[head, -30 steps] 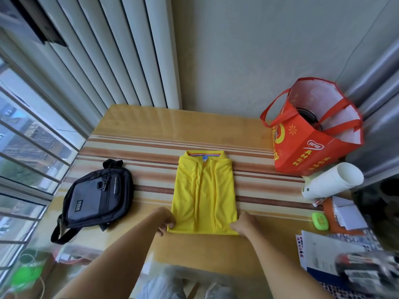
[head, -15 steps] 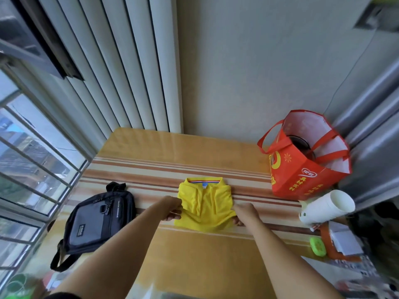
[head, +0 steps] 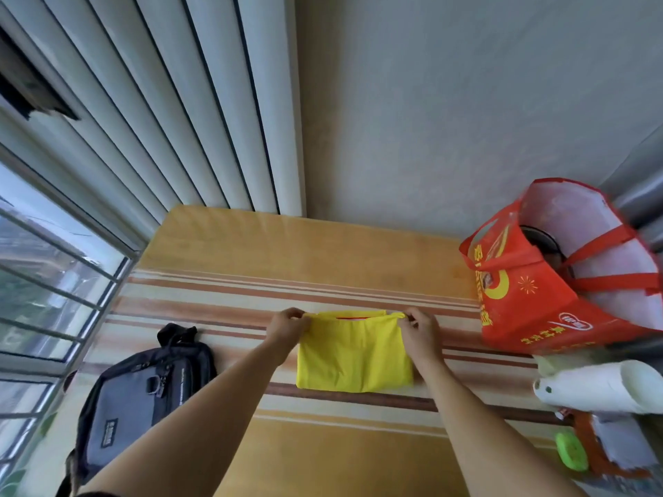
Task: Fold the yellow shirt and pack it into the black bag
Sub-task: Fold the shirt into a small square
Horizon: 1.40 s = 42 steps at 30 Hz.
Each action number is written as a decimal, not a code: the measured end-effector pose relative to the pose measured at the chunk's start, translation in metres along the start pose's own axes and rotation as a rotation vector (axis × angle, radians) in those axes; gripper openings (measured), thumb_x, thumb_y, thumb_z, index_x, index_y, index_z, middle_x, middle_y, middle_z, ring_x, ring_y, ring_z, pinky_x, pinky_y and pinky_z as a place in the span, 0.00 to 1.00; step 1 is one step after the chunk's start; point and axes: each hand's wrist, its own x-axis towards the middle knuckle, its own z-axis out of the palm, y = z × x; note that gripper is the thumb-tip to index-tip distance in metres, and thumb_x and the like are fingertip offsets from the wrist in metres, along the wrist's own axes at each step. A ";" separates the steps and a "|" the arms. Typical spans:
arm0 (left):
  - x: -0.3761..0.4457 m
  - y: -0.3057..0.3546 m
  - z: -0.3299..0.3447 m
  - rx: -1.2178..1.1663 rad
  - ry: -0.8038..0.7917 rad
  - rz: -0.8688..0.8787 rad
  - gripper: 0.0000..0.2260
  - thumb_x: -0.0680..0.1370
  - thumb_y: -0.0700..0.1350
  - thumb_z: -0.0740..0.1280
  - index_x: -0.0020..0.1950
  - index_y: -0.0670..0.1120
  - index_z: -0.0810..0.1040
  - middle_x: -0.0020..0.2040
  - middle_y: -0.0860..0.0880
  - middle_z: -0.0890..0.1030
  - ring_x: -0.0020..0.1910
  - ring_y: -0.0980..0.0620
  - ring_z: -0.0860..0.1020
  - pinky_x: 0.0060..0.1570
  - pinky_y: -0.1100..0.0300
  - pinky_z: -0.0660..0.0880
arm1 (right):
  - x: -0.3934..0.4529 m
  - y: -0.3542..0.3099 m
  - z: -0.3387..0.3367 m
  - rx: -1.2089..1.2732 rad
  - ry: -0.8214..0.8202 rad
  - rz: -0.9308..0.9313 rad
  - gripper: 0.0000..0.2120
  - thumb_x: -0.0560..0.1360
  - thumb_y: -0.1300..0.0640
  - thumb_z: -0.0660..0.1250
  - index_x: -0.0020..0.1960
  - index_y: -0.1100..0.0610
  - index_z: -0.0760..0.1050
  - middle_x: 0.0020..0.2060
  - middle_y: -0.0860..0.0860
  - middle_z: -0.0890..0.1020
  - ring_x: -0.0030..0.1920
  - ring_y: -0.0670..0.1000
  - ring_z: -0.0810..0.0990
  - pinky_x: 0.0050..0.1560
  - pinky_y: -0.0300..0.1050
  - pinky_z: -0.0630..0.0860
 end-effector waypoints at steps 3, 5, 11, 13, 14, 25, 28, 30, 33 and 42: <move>0.008 0.002 -0.001 -0.101 -0.082 0.067 0.09 0.72 0.46 0.70 0.47 0.41 0.80 0.38 0.47 0.76 0.38 0.49 0.74 0.38 0.56 0.71 | 0.006 -0.007 0.004 0.170 -0.052 -0.012 0.06 0.71 0.54 0.60 0.38 0.56 0.70 0.30 0.48 0.71 0.34 0.50 0.70 0.37 0.49 0.66; 0.014 0.000 0.001 -0.178 -0.069 0.084 0.05 0.77 0.42 0.69 0.46 0.41 0.78 0.37 0.48 0.72 0.38 0.49 0.72 0.37 0.56 0.69 | 0.010 -0.008 0.009 0.209 -0.039 0.014 0.06 0.71 0.55 0.60 0.38 0.56 0.69 0.29 0.49 0.69 0.33 0.50 0.69 0.37 0.49 0.65; 0.031 -0.017 0.012 0.079 0.057 -0.020 0.05 0.79 0.46 0.64 0.51 0.46 0.77 0.43 0.49 0.79 0.43 0.47 0.77 0.43 0.54 0.76 | 0.016 0.002 0.031 -0.144 0.136 0.195 0.09 0.77 0.55 0.65 0.52 0.59 0.75 0.49 0.61 0.80 0.52 0.63 0.78 0.50 0.53 0.74; 0.032 -0.023 0.012 0.170 0.264 -0.067 0.08 0.76 0.49 0.63 0.47 0.45 0.75 0.47 0.46 0.80 0.47 0.44 0.79 0.49 0.48 0.78 | 0.009 0.008 0.032 -0.190 0.147 0.220 0.12 0.77 0.51 0.65 0.52 0.59 0.75 0.50 0.60 0.80 0.54 0.63 0.77 0.49 0.52 0.73; 0.027 -0.024 0.012 0.176 0.336 -0.054 0.09 0.75 0.50 0.61 0.44 0.45 0.74 0.46 0.46 0.81 0.46 0.43 0.79 0.49 0.47 0.77 | 0.004 0.009 0.030 -0.192 0.134 0.211 0.12 0.77 0.49 0.65 0.50 0.59 0.74 0.48 0.59 0.80 0.53 0.62 0.77 0.47 0.52 0.72; 0.002 -0.038 0.009 0.314 0.058 0.047 0.16 0.77 0.55 0.68 0.47 0.41 0.79 0.42 0.44 0.82 0.43 0.45 0.79 0.37 0.56 0.70 | 0.002 0.026 0.023 -0.168 0.079 0.223 0.15 0.76 0.46 0.68 0.42 0.57 0.72 0.39 0.56 0.79 0.43 0.60 0.78 0.37 0.48 0.68; -0.007 -0.042 0.007 0.256 -0.025 -0.009 0.19 0.77 0.62 0.64 0.47 0.45 0.76 0.43 0.47 0.80 0.45 0.45 0.79 0.41 0.53 0.72 | -0.014 0.030 0.019 -0.171 0.006 0.282 0.22 0.77 0.37 0.61 0.48 0.58 0.72 0.42 0.53 0.77 0.44 0.58 0.77 0.40 0.48 0.68; -0.012 -0.046 0.003 0.249 -0.091 -0.014 0.22 0.76 0.63 0.65 0.45 0.43 0.80 0.39 0.47 0.80 0.41 0.45 0.79 0.41 0.52 0.74 | -0.025 0.035 0.011 -0.128 -0.080 0.259 0.21 0.78 0.39 0.61 0.47 0.59 0.71 0.40 0.53 0.77 0.42 0.58 0.76 0.39 0.50 0.69; -0.021 -0.046 -0.005 0.227 -0.278 -0.066 0.19 0.76 0.57 0.70 0.51 0.41 0.82 0.35 0.49 0.79 0.34 0.51 0.76 0.35 0.61 0.74 | -0.036 0.043 -0.005 -0.050 -0.228 0.208 0.12 0.77 0.48 0.66 0.47 0.58 0.72 0.40 0.55 0.79 0.40 0.56 0.78 0.37 0.49 0.69; -0.039 -0.058 -0.017 0.338 -0.386 -0.107 0.18 0.70 0.42 0.78 0.57 0.40 0.82 0.35 0.49 0.81 0.36 0.52 0.76 0.33 0.61 0.70 | -0.047 0.059 -0.024 -0.135 -0.413 0.213 0.11 0.71 0.51 0.72 0.37 0.55 0.73 0.31 0.50 0.77 0.33 0.51 0.74 0.35 0.46 0.66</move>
